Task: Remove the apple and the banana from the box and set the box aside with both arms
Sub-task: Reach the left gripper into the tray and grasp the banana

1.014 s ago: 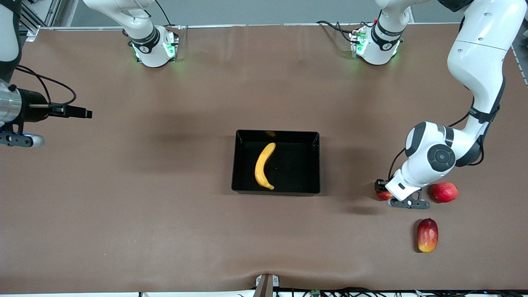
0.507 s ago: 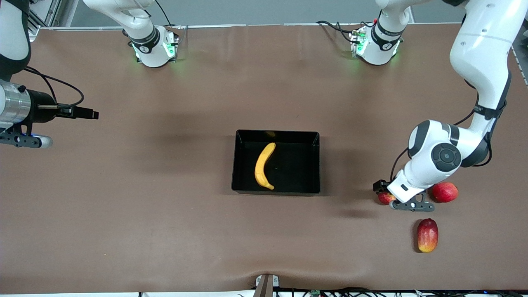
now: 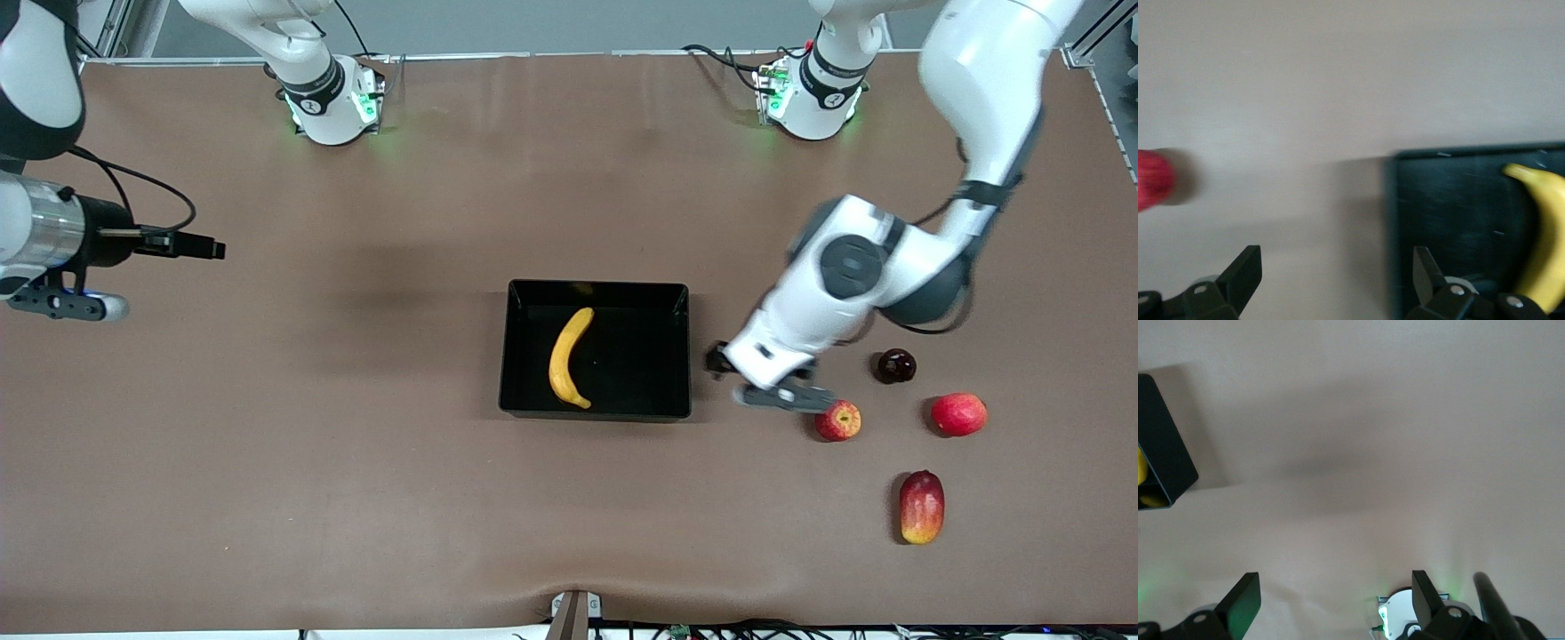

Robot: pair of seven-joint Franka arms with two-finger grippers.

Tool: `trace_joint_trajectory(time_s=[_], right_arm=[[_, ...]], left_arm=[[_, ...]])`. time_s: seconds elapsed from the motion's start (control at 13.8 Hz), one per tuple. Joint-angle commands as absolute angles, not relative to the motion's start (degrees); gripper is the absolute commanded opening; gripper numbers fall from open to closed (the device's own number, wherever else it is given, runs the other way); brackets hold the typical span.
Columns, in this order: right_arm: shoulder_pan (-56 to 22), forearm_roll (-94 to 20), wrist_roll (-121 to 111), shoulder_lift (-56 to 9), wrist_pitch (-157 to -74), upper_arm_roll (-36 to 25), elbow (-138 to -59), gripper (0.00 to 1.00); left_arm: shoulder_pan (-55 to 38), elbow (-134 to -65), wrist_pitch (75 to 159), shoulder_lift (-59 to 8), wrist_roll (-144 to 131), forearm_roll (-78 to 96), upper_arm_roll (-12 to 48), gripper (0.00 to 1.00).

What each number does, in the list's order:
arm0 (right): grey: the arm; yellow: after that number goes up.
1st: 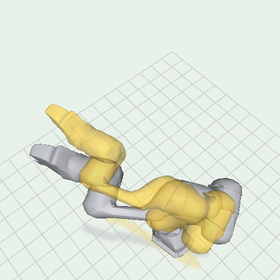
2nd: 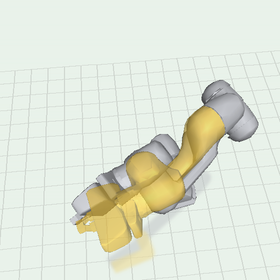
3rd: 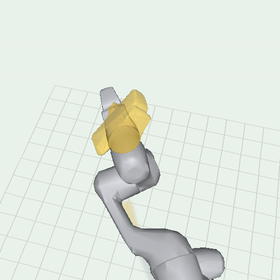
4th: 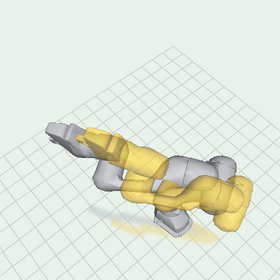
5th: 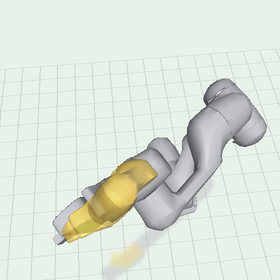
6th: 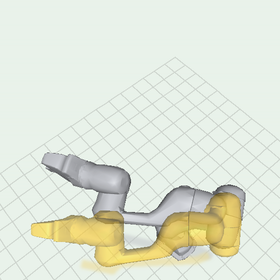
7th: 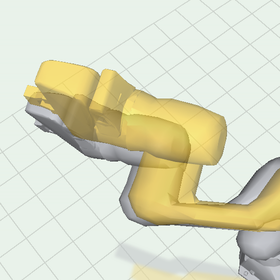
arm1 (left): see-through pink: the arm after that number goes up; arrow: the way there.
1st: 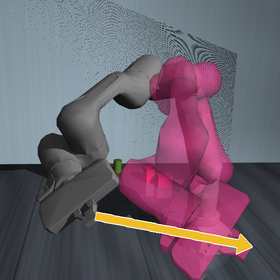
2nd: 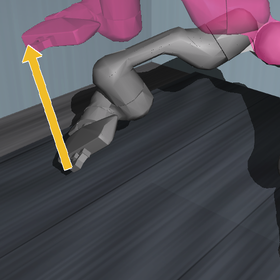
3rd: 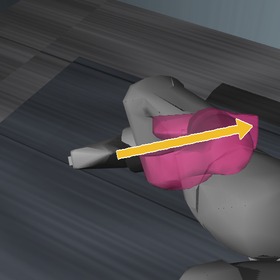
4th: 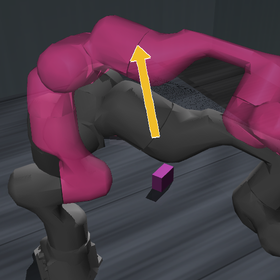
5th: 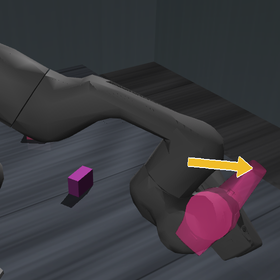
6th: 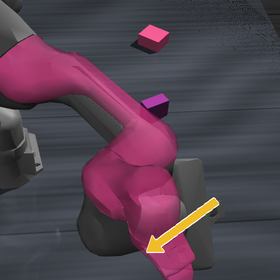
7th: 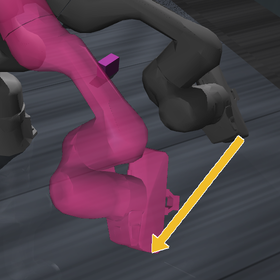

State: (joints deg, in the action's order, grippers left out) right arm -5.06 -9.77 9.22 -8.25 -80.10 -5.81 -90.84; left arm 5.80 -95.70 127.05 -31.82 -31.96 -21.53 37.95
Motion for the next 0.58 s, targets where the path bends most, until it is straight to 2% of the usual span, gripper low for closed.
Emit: trace_joint_trajectory(time_s=[0.0, 0.22, 0.51], right_arm=[[-5.19, -10.20, 12.48, -6.51, -83.31, -3.44, -94.64, 1.00], [-5.27, -10.20, 12.48, -4.57, -86.48, -2.99, -98.78, 1.00], [-5.19, -10.20, 12.48, -4.57, -87.54, -2.20, -99.40, 1.00]], left_arm=[[-4.09, -87.65, 126.56, -37.34, -35.85, -23.20, 36.40, 1.00], [-13.33, -81.05, 126.65, -42.96, -41.99, -23.03, 32.89, 1.00], [-26.86, -76.65, 130.85, -48.50, -50.16, -22.68, 21.48, 1.00]])
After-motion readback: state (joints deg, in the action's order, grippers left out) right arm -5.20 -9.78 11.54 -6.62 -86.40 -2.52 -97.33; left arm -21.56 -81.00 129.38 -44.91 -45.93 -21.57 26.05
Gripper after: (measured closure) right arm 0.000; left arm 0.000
